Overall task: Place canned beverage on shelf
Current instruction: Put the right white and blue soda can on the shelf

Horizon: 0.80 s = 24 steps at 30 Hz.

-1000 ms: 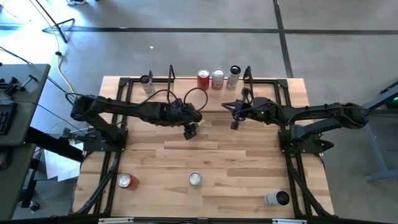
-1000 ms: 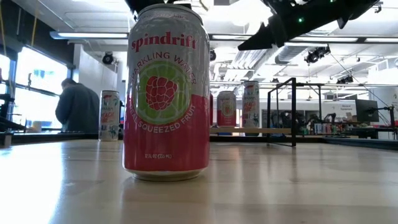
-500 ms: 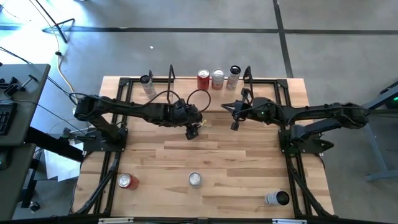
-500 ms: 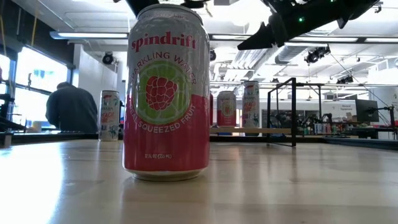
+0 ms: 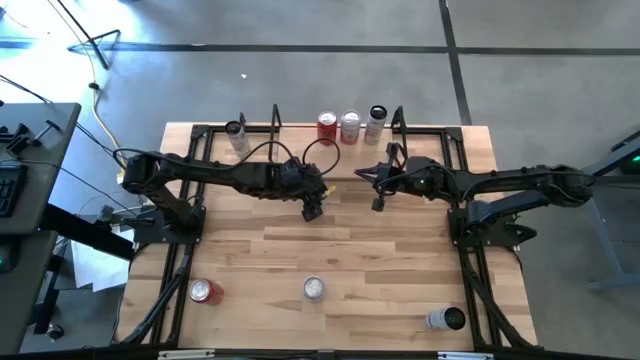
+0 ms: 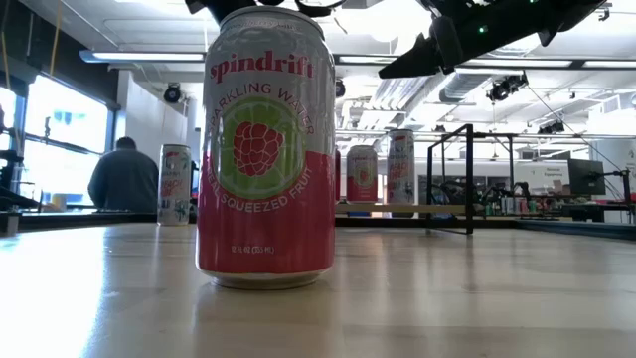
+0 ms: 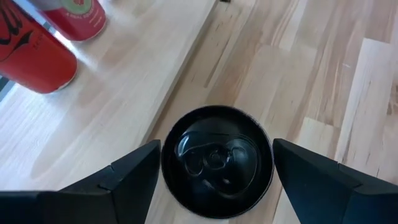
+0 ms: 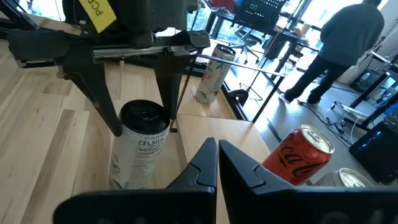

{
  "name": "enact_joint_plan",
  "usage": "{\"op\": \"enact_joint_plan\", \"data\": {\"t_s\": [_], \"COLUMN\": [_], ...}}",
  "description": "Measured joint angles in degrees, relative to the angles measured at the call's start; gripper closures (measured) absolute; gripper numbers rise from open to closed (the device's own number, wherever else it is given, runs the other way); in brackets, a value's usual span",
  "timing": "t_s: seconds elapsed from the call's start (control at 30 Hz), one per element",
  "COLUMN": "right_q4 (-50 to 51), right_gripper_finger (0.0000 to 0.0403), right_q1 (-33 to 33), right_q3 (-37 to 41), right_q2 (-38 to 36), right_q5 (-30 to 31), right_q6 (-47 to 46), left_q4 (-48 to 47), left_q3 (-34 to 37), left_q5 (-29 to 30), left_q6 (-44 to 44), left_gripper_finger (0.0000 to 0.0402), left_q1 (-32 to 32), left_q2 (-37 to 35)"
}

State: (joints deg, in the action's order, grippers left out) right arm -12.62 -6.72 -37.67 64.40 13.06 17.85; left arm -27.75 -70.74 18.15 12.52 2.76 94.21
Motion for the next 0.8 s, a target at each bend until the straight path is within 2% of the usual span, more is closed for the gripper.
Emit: {"op": "enact_joint_plan", "data": {"t_s": [0.37,0.8], "right_q4": [0.6,0.9], "right_gripper_finger": [0.0403,0.0403], "right_q1": [0.0,0.0], "right_q3": [0.0,0.0], "right_q2": [0.0,0.0], "right_q5": [0.0,0.0], "right_q6": [-1.3,-2.4], "left_q4": [2.3,1.4], "left_q3": [-0.3,0.1], "left_q5": [-3.1,-3.1], "left_q6": [-1.7,-4.0], "left_gripper_finger": [0.0135,0.0153], "left_q1": [0.6,1.8], "left_q2": [2.7,0.7]}}
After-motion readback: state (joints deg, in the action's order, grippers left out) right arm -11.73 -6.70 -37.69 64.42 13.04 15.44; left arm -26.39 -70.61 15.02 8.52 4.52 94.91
